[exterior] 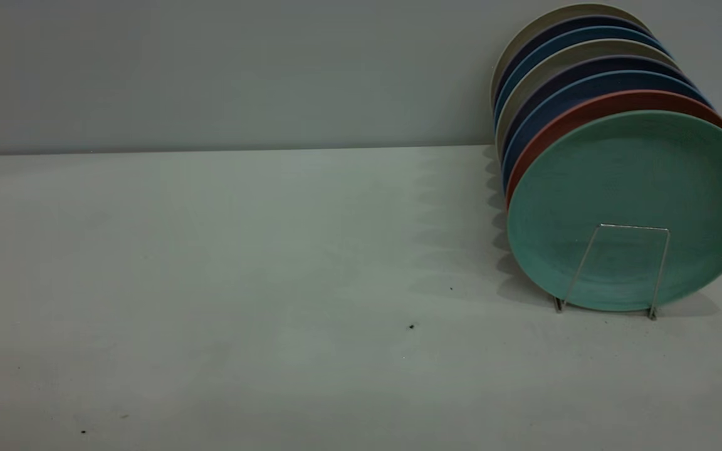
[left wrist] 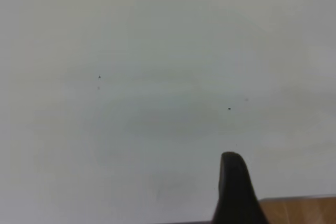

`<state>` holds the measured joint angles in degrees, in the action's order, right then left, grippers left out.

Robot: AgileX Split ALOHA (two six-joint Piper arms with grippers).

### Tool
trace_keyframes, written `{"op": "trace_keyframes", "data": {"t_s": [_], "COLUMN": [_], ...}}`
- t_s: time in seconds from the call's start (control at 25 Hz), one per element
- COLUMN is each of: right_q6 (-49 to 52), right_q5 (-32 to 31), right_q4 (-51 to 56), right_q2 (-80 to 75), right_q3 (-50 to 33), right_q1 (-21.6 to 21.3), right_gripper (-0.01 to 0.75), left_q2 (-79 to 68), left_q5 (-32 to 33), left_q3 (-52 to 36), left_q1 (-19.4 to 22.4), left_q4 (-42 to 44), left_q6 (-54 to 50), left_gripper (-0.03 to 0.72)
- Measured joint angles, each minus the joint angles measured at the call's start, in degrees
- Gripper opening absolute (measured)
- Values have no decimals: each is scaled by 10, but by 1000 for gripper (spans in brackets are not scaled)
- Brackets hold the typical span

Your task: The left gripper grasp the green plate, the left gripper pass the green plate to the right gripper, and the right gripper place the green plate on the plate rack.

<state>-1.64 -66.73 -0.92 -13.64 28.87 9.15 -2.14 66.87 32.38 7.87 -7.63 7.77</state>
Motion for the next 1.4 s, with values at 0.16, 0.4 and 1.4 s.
{"op": "trace_keyframes", "data": {"t_s": [0.16, 0.4, 1.4], "right_q6": [-13, -66, -103], "right_q5": [15, 17, 17], "right_q4": [9, 49, 58], "right_q2": [25, 30, 45], "right_q3": [-16, -18, -18], "right_q1": [0, 0, 0], "right_gripper": [540, 495, 462], "left_q2": [7, 7, 7], "left_q5": [0, -3, -17], "left_q3": [-18, -27, -45], "left_q1": [-19, -76, -172], "left_q4": [4, 43, 70], "left_q6": [-3, -32, -58], "left_gripper": [499, 499, 499]}}
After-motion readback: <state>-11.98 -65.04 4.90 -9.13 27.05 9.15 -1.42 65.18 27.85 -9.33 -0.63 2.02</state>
